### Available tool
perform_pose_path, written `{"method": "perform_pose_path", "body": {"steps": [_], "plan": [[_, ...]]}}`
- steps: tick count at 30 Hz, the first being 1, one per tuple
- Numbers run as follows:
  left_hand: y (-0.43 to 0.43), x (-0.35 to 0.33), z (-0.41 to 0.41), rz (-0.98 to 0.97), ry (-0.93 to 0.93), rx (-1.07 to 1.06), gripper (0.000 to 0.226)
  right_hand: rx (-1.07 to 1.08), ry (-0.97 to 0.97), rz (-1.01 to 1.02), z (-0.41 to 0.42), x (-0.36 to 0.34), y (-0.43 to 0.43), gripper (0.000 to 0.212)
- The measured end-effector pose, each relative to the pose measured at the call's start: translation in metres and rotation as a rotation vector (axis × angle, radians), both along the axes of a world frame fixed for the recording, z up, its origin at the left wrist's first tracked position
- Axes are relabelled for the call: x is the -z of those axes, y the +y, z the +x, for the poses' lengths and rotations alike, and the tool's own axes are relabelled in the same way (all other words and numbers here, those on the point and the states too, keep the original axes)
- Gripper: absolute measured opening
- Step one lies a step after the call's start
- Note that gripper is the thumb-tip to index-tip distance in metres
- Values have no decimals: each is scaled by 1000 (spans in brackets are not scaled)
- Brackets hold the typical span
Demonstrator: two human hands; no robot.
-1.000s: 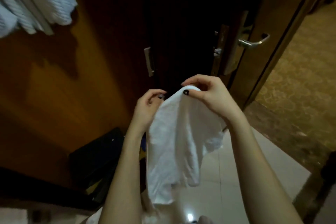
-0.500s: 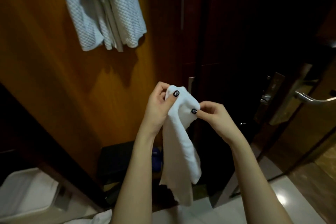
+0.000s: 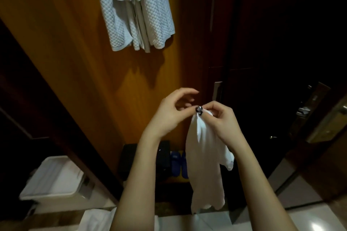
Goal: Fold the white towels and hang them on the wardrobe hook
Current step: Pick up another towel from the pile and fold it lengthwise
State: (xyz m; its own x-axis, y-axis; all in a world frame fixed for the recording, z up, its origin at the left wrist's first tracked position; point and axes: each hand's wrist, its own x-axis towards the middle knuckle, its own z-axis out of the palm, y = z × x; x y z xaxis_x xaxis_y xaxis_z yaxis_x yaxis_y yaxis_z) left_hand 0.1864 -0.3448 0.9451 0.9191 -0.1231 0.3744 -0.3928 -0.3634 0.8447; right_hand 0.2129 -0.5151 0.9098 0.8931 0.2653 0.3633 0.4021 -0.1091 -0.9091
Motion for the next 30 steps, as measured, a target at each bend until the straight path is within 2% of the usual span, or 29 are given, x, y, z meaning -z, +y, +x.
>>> {"method": "perform_pose_path", "body": {"steps": [2,5,9,12,16,18,22,25,27,30], "plan": [[-7,11,-3,-45,106,24,41,13,-18,0,0,-3,0,7],[-10,25,-6,-91,135,0,50,73,-33,12,0,-5,-2,12],[-15,32,-5,-80,28,-80,39,76,-43,42,-1,-2,-10,15],[-22,32,-3,-203,-47,-180,34,-42,31,83,-1,1,-19,23],[-20,23,4,-223,-186,-299,39,-134,204,-47,-5,12,-36,29],[-15,21,9,-229,-182,-323,41,-74,243,-156,-8,21,-43,26],[5,30,16,-215,-69,-411,40,203,135,-271,-9,29,-59,16],[27,40,11,-242,1,-462,36,257,135,-332,-5,26,-75,13],[40,45,5,-253,24,-476,31,315,151,-382,-4,27,-83,14],[55,50,-1,-214,28,-445,33,359,183,-335,-5,34,-91,23]]}}
